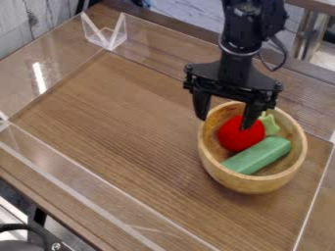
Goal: Move the red fruit to the left
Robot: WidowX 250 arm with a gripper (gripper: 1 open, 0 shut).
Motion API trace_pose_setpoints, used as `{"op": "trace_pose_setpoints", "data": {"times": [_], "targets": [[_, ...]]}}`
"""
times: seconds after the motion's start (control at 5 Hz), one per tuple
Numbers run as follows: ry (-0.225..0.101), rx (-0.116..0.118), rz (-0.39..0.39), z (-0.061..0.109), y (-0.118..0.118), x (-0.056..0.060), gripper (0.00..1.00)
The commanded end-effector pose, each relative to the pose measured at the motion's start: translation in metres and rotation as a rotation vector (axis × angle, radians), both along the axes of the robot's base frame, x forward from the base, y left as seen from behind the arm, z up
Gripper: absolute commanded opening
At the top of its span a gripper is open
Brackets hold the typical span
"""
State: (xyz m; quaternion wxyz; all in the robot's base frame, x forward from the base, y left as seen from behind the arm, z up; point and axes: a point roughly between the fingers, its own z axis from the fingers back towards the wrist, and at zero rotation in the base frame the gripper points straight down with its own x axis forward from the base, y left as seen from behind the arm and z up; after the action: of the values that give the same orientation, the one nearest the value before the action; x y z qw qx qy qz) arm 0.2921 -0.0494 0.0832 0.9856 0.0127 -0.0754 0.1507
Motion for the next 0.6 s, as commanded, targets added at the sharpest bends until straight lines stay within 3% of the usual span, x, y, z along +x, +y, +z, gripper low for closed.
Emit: {"op": "trace_pose_setpoints", "data": {"times": [0.0, 0.4], "targets": [[-0.016, 0.002, 0.012, 0.004, 0.007, 0.004, 1.00], [0.004, 0.007, 0.019, -0.008, 0.019, 0.003, 1.00]]}}
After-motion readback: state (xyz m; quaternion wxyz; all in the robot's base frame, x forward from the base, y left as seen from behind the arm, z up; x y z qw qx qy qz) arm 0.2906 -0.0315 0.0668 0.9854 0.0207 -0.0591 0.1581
